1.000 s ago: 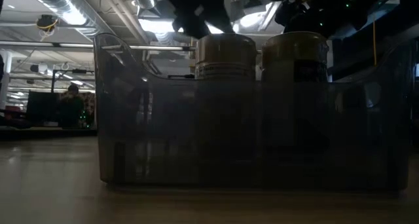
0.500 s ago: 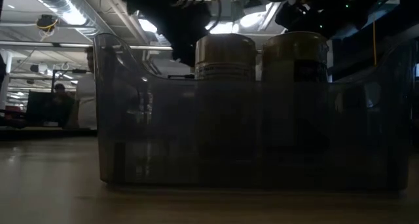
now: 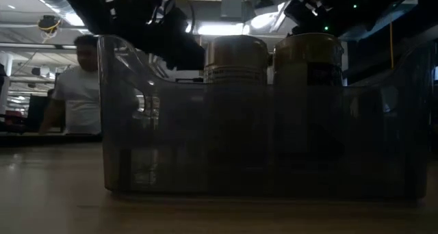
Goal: Sort spices by type
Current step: Put the top left red seasoning can into the transparent bin
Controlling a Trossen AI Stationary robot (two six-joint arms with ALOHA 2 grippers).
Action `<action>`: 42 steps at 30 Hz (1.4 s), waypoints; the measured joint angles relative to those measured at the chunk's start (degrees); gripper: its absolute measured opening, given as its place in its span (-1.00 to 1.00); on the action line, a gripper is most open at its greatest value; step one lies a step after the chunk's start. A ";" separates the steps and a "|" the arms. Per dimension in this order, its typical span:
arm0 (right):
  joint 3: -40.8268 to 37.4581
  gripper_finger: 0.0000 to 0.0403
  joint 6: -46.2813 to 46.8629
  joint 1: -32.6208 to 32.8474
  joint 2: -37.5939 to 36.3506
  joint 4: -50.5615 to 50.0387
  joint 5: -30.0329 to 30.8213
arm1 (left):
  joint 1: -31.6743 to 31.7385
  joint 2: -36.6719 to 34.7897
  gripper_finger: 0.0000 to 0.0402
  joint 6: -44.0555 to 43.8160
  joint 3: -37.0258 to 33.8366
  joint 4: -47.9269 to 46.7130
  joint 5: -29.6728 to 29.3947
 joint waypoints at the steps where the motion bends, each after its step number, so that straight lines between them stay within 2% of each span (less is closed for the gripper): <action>1: 0.00 0.67 -0.34 -0.28 0.64 0.87 0.19 | 0.36 -0.02 0.57 -0.51 -0.71 1.03 0.00; 11: -0.02 0.67 1.72 -5.37 5.60 2.58 -0.20 | 0.70 -0.04 0.57 -3.96 -1.85 2.43 0.02; 14: -0.02 0.67 2.28 -7.69 6.26 2.59 -1.93 | 0.70 -0.04 0.57 -4.82 -1.85 2.37 0.00; 24: 2.07 0.67 4.17 -17.82 7.56 4.66 -14.54 | 0.72 -0.04 0.57 -4.28 -1.85 2.47 0.00; 29: 6.55 0.67 4.16 -21.56 12.62 4.20 -21.06 | 0.76 -0.04 0.57 -4.28 -1.85 2.46 -0.15; 33: 9.47 0.67 4.06 -23.37 17.82 4.02 -25.25 | 0.76 -0.04 0.57 -4.39 -1.85 2.45 -0.15; 37: 10.71 0.67 2.40 -23.65 22.07 4.01 -32.03 | 0.76 -0.04 0.57 -4.45 -1.85 2.38 -0.15; 42: 10.84 0.67 0.97 -23.46 25.32 4.33 -35.11 | 0.76 -0.04 0.57 -4.50 -1.85 2.38 -0.17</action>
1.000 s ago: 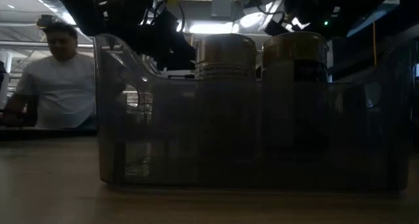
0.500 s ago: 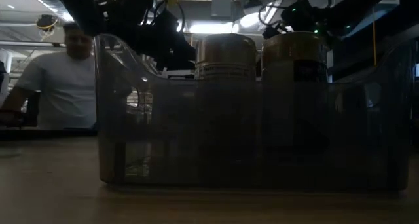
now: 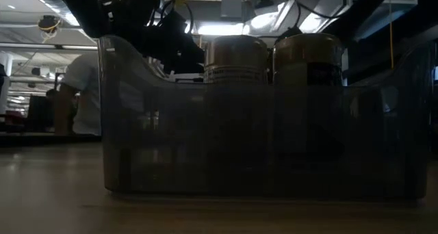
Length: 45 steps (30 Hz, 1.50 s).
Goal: Sort spices by type
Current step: Put the top left red seasoning can into the transparent bin
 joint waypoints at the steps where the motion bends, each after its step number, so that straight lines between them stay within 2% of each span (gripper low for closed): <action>1: 0.00 0.67 0.00 -0.06 0.52 0.26 -0.01 | 0.00 0.00 0.57 0.00 0.00 0.00 0.00; 15: 0.02 0.67 -1.94 -0.07 8.32 8.94 2.49 | -0.07 0.00 0.57 -0.26 0.02 0.24 -0.02; 31: 0.04 0.66 -2.12 -0.07 12.77 10.29 1.97 | -0.07 0.02 0.57 -0.24 0.04 0.25 -0.04; 35: 0.04 0.53 -2.54 -0.07 12.77 10.33 1.97 | -0.07 0.02 0.57 0.00 0.04 0.24 -0.02; 42: 0.04 0.10 -2.62 -0.05 12.77 10.53 1.98 | -0.07 0.02 0.57 -0.02 0.04 0.24 -0.04; 45: 0.04 0.08 -2.60 0.02 12.75 10.75 2.85 | -0.07 0.02 0.57 -0.10 0.04 0.24 -0.04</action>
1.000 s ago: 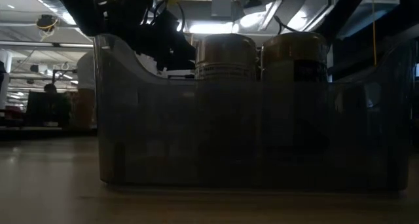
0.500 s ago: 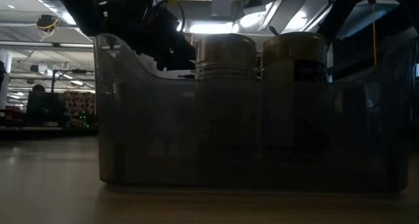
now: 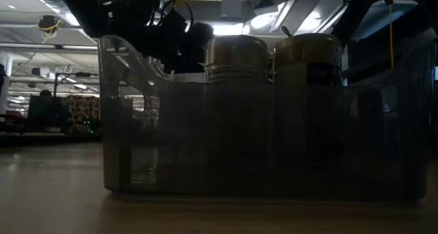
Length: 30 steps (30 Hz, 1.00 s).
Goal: Sort spices by type
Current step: Put the top left red seasoning can into the transparent bin
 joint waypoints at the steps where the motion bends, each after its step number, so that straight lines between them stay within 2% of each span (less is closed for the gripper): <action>1: 0.00 0.07 -0.02 0.00 0.00 0.00 0.04 | 0.00 0.00 0.57 0.01 0.00 0.00 0.01; 10: -0.02 0.04 0.05 0.00 -0.91 -0.84 0.91 | 0.00 0.00 0.57 0.24 0.00 -0.02 0.01; 22: -0.09 0.00 0.23 -0.02 -6.08 -2.16 1.17 | 0.00 0.01 0.57 1.10 0.00 -0.68 0.00; 30: -0.07 0.00 4.58 0.00 -9.92 -2.74 -0.22 | 0.00 0.02 0.57 2.29 0.21 0.45 -0.18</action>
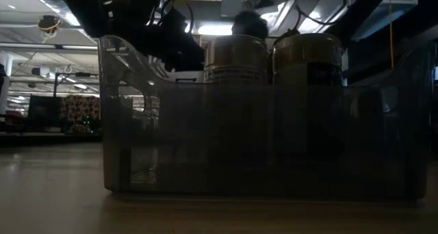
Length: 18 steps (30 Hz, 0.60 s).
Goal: Sort spices by type
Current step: Put the top left red seasoning can into the transparent bin
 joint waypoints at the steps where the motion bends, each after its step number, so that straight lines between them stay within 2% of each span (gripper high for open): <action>1: 0.00 0.00 0.48 0.00 -0.58 -0.31 -0.62 | 0.00 -0.01 0.57 0.03 0.22 -0.10 -0.19; 8: 0.00 0.00 5.44 0.70 -4.29 -0.96 -6.42 | 0.00 -0.02 0.57 0.19 1.21 -0.27 -0.56; 18: 1.49 0.00 6.29 8.47 -5.73 -0.35 -6.05 | -0.01 0.00 0.57 -1.06 1.21 -0.01 -0.54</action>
